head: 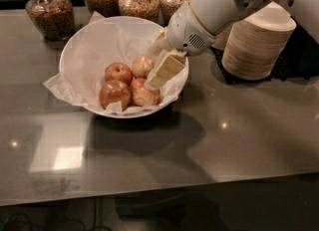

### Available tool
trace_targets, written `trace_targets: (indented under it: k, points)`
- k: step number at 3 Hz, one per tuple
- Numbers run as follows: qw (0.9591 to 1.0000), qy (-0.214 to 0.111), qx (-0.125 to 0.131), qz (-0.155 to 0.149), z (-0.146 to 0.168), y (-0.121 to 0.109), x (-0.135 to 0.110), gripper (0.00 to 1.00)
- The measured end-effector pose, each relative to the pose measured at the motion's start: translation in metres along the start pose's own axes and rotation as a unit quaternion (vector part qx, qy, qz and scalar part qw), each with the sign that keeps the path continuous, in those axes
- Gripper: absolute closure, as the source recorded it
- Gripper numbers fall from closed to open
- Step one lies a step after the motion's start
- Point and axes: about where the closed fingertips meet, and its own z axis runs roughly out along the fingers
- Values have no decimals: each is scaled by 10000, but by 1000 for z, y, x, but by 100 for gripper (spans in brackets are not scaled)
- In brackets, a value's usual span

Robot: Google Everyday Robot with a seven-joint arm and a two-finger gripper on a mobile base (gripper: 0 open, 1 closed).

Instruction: Pick apple from white bowl

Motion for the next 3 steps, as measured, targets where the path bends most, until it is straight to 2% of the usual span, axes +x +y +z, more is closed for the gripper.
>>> trace_targets:
  k: [2,3]
  points:
    - [9998,181,-11,-48,27,5,10,33]
    - [9995,309,6,8,41,7,21,34]
